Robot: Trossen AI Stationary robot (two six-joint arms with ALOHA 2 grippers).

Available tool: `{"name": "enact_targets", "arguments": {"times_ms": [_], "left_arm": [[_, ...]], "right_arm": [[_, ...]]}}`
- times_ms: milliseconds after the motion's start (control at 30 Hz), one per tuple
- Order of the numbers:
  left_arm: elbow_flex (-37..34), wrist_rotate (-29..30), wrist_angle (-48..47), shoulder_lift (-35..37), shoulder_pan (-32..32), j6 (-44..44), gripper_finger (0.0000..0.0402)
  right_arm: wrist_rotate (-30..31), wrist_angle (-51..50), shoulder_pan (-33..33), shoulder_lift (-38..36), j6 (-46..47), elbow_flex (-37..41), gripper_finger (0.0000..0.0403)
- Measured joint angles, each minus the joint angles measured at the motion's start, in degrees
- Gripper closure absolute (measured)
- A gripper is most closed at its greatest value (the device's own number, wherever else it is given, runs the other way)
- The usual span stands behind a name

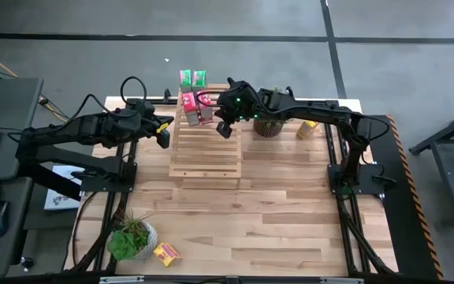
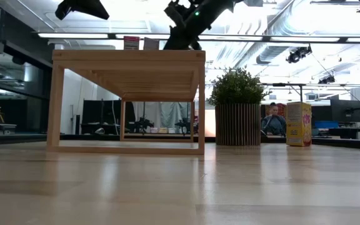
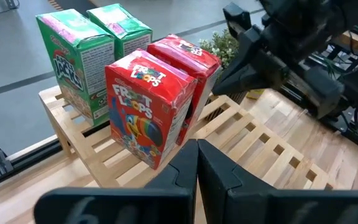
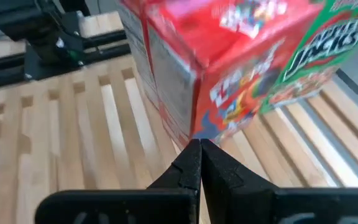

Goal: Stack cereal on shelf
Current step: Put the red cereal box on the shelf aligned with the other red cereal box

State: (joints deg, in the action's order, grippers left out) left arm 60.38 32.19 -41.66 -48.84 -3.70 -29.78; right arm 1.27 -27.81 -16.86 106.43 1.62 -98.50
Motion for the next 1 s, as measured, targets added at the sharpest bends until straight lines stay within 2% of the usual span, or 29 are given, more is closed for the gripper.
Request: {"name": "enact_targets", "arguments": {"times_ms": [333, 700, 1000], "left_arm": [[0.0, 0.0, -1.6, 0.0, 0.0, 0.0, 0.0401], [0.0, 1.9, -8.6, 0.0, 0.0, -1.6, 0.0401], [0.0, 1.9, -8.7, 0.0, 0.0, -1.6, 0.0401]], "right_arm": [[-0.7, 2.7, 0.0, 2.5, 2.5, 0.0, 0.0403], [-3.3, 4.9, 0.4, 2.4, 4.6, 0.0, 0.0403], [-3.3, 6.0, 2.0, 2.4, 4.4, 0.0, 0.0403]]}}
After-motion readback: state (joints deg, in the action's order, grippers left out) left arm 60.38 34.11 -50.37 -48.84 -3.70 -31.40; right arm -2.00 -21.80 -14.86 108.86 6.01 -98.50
